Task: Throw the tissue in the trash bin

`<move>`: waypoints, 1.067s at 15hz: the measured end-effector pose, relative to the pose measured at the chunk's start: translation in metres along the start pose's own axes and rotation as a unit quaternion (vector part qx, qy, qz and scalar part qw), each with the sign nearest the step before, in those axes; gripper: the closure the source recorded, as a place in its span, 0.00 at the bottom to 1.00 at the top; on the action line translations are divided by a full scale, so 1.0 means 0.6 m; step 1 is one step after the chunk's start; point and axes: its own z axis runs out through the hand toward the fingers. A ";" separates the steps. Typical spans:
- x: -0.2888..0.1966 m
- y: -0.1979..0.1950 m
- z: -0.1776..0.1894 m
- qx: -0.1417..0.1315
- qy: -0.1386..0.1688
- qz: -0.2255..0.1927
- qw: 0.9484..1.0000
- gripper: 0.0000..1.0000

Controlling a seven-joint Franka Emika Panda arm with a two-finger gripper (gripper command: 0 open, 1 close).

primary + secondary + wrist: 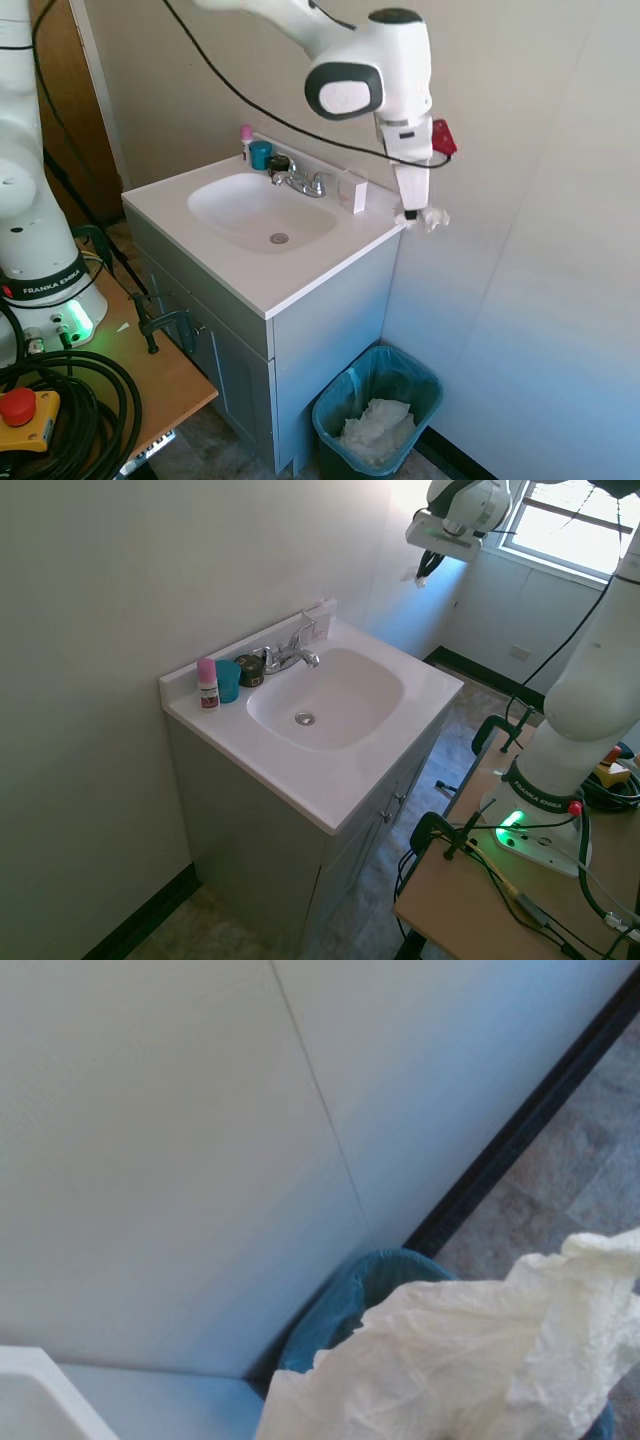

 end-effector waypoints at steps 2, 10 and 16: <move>0.014 -0.003 0.043 -0.025 -0.004 -0.003 1.000 1.00; 0.012 -0.014 0.103 -0.053 -0.031 -0.028 0.998 0.00; 0.000 -0.022 0.099 -0.050 -0.035 -0.048 0.997 0.00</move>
